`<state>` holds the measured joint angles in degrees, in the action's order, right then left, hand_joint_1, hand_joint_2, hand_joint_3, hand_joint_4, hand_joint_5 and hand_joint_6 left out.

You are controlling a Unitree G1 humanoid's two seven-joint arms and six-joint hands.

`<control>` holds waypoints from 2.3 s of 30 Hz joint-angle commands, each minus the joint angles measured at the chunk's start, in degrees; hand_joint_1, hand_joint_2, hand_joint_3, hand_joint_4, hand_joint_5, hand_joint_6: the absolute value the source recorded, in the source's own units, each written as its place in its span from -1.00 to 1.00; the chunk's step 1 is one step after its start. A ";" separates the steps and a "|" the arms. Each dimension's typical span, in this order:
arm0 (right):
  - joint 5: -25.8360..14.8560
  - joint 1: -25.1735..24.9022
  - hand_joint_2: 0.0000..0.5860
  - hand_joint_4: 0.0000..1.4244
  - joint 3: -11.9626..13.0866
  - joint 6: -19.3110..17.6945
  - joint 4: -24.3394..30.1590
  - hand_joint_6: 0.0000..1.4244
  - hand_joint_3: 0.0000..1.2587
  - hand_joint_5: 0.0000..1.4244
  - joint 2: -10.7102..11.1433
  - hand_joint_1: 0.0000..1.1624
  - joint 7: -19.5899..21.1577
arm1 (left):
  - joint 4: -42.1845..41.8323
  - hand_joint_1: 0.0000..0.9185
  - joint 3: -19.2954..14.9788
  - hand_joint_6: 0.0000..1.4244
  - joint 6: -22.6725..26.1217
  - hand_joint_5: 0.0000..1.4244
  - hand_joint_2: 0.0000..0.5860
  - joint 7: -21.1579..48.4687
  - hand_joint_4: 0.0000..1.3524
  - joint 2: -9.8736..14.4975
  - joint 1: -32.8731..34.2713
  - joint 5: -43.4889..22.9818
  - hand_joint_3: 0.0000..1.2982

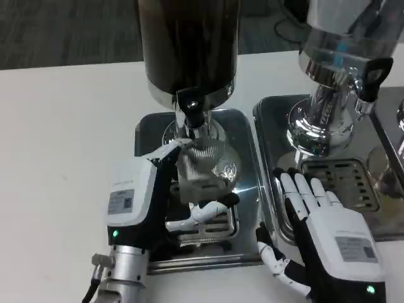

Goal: Grasp the cup under the faucet to collect the drink, then remove the cup.

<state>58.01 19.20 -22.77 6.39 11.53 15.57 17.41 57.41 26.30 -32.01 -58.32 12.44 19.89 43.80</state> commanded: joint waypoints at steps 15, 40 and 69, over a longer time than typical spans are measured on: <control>-1.14 -1.38 0.43 -1.00 0.78 -0.30 -1.79 -0.91 -0.96 -1.00 0.15 -0.46 0.01 | -14.47 -0.96 -4.56 -0.29 2.52 -0.28 -0.97 4.36 -0.73 5.16 -8.95 -3.89 -0.78; 6.77 -4.86 0.26 -1.00 -2.53 4.63 -4.70 -1.00 -1.00 -1.00 0.74 -0.66 0.41 | -30.00 -1.00 -14.23 -1.00 1.72 -1.00 -0.81 20.16 -1.00 16.51 -23.96 -7.87 -1.00; 3.35 -4.20 0.35 -1.00 -1.45 6.42 -3.75 -1.00 -1.00 -1.00 -1.06 -0.62 -1.28 | -45.79 -1.00 -23.59 -0.89 5.51 -0.84 -0.73 95.13 -1.00 12.13 -9.84 -68.81 -1.00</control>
<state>61.68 14.40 -24.75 12.26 7.16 14.61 15.94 12.75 2.85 -28.03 35.09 25.59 8.30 -26.30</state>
